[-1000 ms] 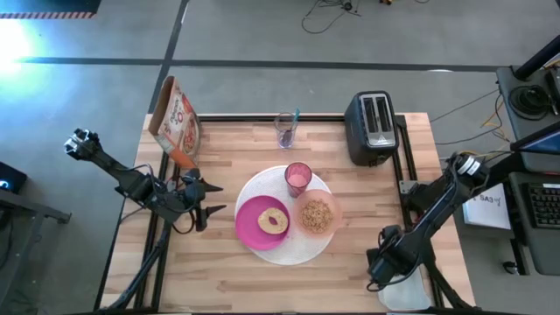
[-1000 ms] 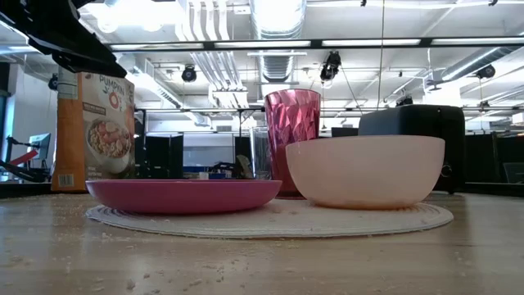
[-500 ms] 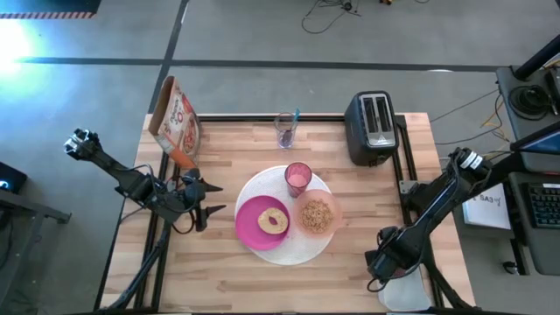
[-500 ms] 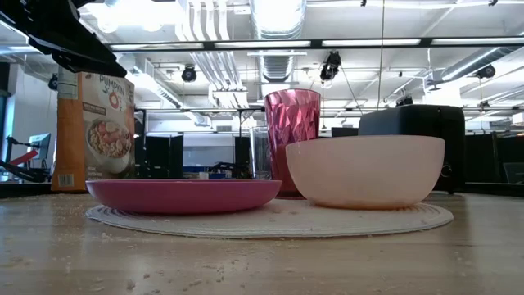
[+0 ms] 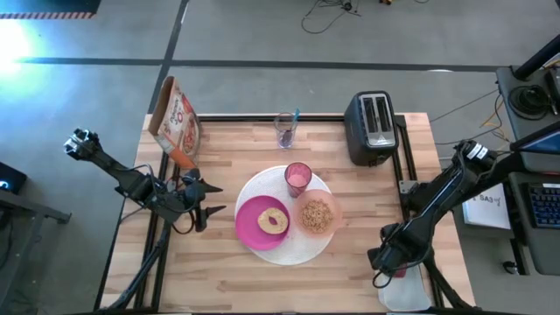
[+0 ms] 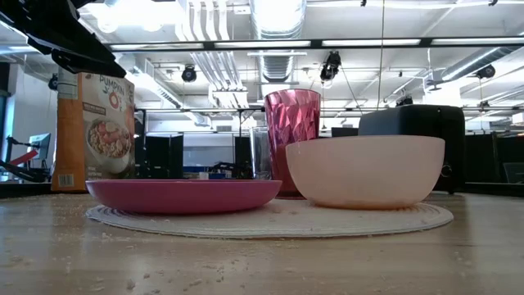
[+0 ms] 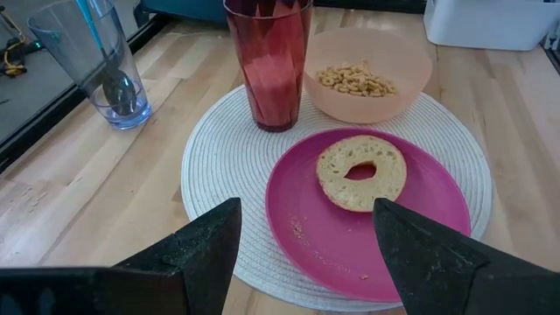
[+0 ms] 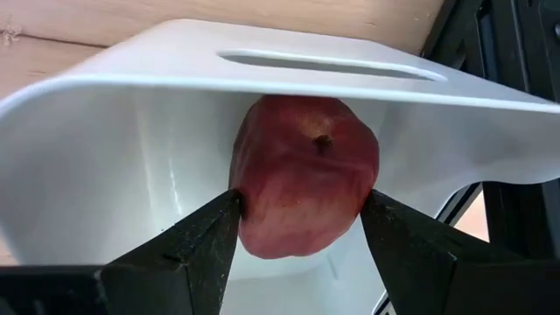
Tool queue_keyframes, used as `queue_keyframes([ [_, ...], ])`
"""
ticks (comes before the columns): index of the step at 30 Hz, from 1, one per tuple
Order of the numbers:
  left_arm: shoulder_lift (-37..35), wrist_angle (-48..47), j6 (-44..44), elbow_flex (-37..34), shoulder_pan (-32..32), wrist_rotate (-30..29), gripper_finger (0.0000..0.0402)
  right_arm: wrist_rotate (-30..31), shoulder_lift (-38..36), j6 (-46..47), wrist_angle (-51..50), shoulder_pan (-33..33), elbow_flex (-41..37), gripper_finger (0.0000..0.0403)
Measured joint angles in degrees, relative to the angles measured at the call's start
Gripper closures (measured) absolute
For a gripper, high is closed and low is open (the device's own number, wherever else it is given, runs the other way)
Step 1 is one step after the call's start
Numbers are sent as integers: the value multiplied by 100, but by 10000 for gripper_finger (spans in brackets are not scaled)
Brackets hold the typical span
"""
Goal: Arrange a breakfast setting
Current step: Put the apple on the white tablemat to the top of the pink plate
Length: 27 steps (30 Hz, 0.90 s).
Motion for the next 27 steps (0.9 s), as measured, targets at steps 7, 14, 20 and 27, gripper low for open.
queue_keyframes([
  [7,0,4,-2,0,0,-4,159,24,-11,-69,-11,0,-15,187],
  [14,0,7,-57,0,0,-8,159,28,-11,-156,-23,0,-17,262],
  [20,0,7,-90,0,-2,-39,159,63,-78,-329,-54,6,29,281],
  [27,0,11,-140,0,-2,-45,159,127,-519,-416,-356,7,393,272],
])
